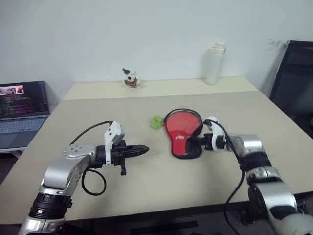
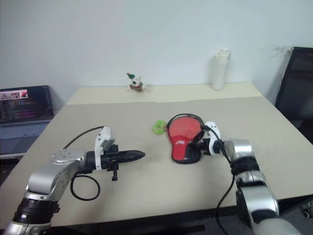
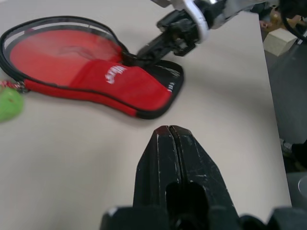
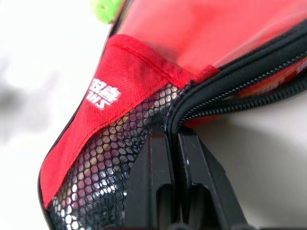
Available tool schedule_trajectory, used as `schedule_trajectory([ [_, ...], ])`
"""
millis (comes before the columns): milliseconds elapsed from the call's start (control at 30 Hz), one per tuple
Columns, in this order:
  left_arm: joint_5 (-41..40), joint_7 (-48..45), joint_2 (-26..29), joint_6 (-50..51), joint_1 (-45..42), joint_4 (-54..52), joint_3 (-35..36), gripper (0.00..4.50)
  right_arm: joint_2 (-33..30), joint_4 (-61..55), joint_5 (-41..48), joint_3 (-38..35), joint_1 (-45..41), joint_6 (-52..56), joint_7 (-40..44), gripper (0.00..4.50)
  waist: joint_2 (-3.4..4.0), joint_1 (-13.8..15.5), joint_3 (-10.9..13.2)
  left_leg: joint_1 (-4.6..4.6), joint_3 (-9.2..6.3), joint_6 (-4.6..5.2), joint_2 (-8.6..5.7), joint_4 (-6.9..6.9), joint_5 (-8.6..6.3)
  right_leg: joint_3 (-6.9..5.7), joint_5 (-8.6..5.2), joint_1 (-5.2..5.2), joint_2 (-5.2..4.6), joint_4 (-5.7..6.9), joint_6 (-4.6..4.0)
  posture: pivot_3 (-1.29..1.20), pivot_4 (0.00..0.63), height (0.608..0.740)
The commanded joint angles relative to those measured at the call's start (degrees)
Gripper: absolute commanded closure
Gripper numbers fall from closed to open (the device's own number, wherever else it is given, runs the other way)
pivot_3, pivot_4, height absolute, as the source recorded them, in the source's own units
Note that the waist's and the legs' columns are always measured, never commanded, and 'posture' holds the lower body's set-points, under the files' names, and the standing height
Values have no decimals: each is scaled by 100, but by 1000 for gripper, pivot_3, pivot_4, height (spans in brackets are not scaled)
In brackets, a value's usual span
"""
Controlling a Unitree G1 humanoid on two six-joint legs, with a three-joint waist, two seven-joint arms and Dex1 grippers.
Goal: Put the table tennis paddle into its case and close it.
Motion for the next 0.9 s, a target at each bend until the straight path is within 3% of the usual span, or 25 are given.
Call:
schedule_trajectory([
  [33, -229, -301, 260, 19, 54, -344, 39, 4500, 103, -2068, 580, -24, 788, 1213, -304, 4478, 0, 31, 0, -6, 2, 0, -2, -1, 0, 1, 0, -7, -3, 1, 0, 0, 150, 740],
  [200, -468, -580, 521, 190, 318, -737, -14, 4500, 301, -4329, 1077, -378, 2075, 2661, -931, 4478, 0, 73, 0, -11, 1, 0, -4, -2, -1, -1, -3, -14, -5, 0, 2, 0, 150, 740],
  [333, -489, -584, 533, 223, 371, -813, -73, 4500, 410, -5199, 1281, -674, 2628, 3321, -1217, 4478, -3, 85, -2, -6, 0, 0, -6, 0, 0, -2, -18, -10, -5, 1, 27, 0, 150, 740],
  [700, -418, -607, 440, 127, 176, -616, -304, 4500, 419, -5495, 1443, -960, 2959, 3576, -1631, 4478, -5, 93, -3, -3, 1, 1, -10, 5, 1, 0, -21, -2, -1, -9, 28, 0, 150, 740],
  [900, -409, -586, 464, 49, 229, -599, -299, 4500, 754, -5492, 1508, -894, 2974, 3611, -1889, 4478, -9, 93, -5, -2, 1, 1, -10, 6, 1, 0, -21, -2, 2, -7, 28, 0, 150, 740],
])
